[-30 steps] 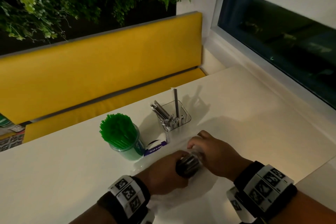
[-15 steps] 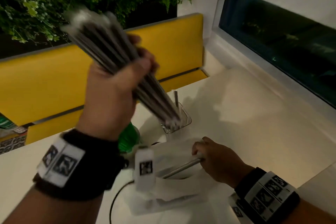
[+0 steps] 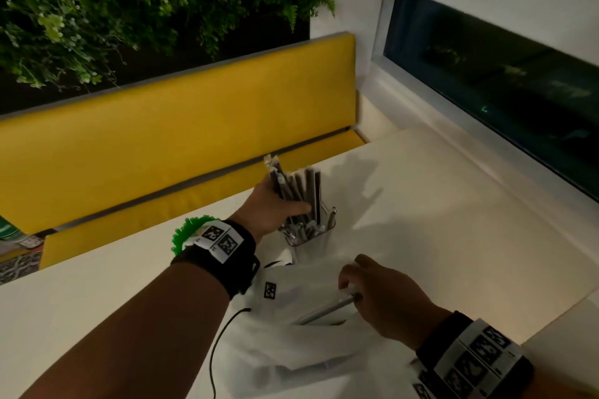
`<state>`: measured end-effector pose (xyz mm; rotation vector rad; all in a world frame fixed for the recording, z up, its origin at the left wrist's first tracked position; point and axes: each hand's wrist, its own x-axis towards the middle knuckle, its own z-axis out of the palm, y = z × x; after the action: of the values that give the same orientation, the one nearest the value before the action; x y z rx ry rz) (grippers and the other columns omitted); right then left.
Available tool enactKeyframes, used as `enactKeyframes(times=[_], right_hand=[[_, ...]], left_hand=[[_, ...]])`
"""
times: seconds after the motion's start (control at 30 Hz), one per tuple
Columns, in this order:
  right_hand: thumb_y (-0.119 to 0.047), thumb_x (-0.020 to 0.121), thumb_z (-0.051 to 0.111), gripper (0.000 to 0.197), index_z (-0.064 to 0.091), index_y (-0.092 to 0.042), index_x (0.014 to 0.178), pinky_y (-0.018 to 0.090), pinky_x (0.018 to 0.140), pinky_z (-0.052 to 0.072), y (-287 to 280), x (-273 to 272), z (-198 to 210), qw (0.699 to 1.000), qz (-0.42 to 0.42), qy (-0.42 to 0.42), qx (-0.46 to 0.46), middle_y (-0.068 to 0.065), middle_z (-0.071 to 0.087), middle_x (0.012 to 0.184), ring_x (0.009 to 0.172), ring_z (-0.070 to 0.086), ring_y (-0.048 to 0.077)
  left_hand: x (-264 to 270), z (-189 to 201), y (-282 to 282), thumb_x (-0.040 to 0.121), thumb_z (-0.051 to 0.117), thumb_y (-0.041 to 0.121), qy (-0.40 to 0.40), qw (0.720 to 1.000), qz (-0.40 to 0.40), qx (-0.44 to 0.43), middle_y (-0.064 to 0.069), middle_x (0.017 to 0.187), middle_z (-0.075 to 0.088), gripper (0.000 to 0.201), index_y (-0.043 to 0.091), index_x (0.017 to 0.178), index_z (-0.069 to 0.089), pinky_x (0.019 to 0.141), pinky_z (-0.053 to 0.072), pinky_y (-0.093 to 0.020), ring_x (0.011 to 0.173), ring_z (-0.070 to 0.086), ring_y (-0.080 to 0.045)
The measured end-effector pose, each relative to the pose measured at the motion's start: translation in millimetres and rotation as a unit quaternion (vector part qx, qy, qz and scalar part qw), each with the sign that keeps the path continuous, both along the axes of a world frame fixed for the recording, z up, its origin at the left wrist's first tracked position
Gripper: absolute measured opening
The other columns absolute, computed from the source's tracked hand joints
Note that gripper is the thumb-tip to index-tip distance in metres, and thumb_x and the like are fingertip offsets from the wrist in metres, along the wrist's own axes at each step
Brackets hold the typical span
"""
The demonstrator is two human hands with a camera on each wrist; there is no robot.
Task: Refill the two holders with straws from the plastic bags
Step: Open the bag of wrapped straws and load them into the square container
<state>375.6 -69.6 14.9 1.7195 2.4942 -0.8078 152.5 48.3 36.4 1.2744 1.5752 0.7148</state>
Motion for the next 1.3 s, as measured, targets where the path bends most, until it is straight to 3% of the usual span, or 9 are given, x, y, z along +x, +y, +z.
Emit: enactKeyframes(times=[0.1,0.27,0.43,0.53,0.63,0.77,1.0,1.2,1.3], right_hand=[[-0.024,0.092,0.055,0.015,0.055,-0.034,0.102,0.032,0.064,0.052,1.0,-1.4,0.7,1.000,0.005,0.005,0.005,-0.010,0.047,0.099,0.073,0.058,0.018],[-0.023,0.090,0.054,0.014,0.055,-0.033,0.100,0.028,0.060,0.043,3.0,-4.0,-0.3,1.000,0.008,0.006,0.010,-0.011,0.046,0.098,0.069,0.054,0.017],[-0.024,0.090,0.055,0.013,0.054,-0.033,0.099,0.034,0.065,0.053,-0.1,-7.0,1.4,1.000,0.011,0.005,0.001,-0.013,0.045,0.097,0.074,0.059,0.017],[-0.025,0.091,0.055,0.012,0.054,-0.034,0.099,0.032,0.065,0.053,-0.9,-5.6,4.2,1.000,0.008,0.005,0.004,-0.013,0.045,0.096,0.072,0.057,0.015],[-0.025,0.091,0.054,0.014,0.051,-0.036,0.100,0.033,0.065,0.054,-1.7,-5.9,7.7,1.000,0.007,0.018,0.000,-0.012,0.046,0.096,0.068,0.055,0.014],[-0.022,0.091,0.054,0.027,0.049,-0.040,0.110,0.028,0.069,0.054,-0.1,-11.5,13.3,0.999,0.022,0.039,-0.006,-0.013,0.047,0.104,0.073,0.056,0.010],[-0.020,0.085,0.056,0.045,0.046,-0.047,0.120,0.025,0.076,0.050,-7.2,-19.0,23.2,0.995,0.063,0.060,-0.047,-0.020,0.044,0.120,0.092,0.056,0.009],[-0.016,0.086,0.051,0.063,0.037,-0.041,0.142,0.026,0.108,0.038,-15.2,-23.0,27.9,0.996,0.045,0.057,-0.042,-0.021,0.031,0.150,0.133,0.038,0.009],[-0.019,0.088,0.049,0.060,0.036,-0.036,0.144,0.024,0.110,0.034,-18.9,-24.9,29.1,0.995,0.064,0.067,-0.044,-0.020,0.030,0.153,0.133,0.037,0.008]], left_hand=[[-10.3,12.6,4.9,0.050,0.091,0.057,0.060,0.998,-0.020,-0.017,0.005,0.160,0.028,0.130,0.031,0.155,0.021,0.105,0.043,-0.040,0.143,0.035,-0.023],[6.2,41.7,4.2,0.088,0.061,0.062,0.088,0.975,0.018,0.202,0.004,0.161,0.020,0.082,0.028,0.153,0.024,0.112,0.035,-0.042,0.149,0.023,-0.021],[19.8,12.7,-7.1,0.092,0.047,0.065,0.417,0.864,-0.259,0.111,-0.005,0.162,0.027,0.079,0.022,0.154,0.025,0.119,0.025,-0.048,0.150,0.022,-0.028],[18.6,40.6,-22.7,0.093,0.050,0.053,0.394,0.868,-0.162,0.256,-0.006,0.156,0.036,0.060,0.024,0.145,0.041,0.112,0.034,-0.048,0.142,0.034,-0.027],[19.8,69.3,-67.6,0.093,0.051,0.035,0.279,0.854,-0.160,0.410,0.000,0.107,0.063,0.022,0.021,0.105,0.062,0.081,0.047,-0.033,0.096,0.057,-0.017],[28.9,29.8,-138.5,0.100,0.040,0.043,0.317,0.864,-0.349,0.176,0.004,0.105,0.065,0.028,0.026,0.106,0.062,0.079,0.046,-0.030,0.092,0.060,-0.015],[19.2,-37.9,-162.8,0.091,0.055,0.057,0.240,0.953,-0.181,0.040,0.020,0.115,0.052,0.034,0.037,0.118,0.055,0.087,0.036,-0.014,0.109,0.049,-0.001],[30.8,-50.5,-176.0,0.101,0.046,0.032,0.306,0.898,-0.315,-0.026,-0.002,0.142,0.045,0.039,0.020,0.138,0.049,0.110,0.036,-0.034,0.133,0.042,-0.023],[33.5,-57.1,-171.5,0.105,0.033,0.041,0.323,0.886,-0.324,-0.081,0.002,0.160,0.030,0.049,0.023,0.149,0.040,0.125,0.012,-0.039,0.151,0.022,-0.021]])
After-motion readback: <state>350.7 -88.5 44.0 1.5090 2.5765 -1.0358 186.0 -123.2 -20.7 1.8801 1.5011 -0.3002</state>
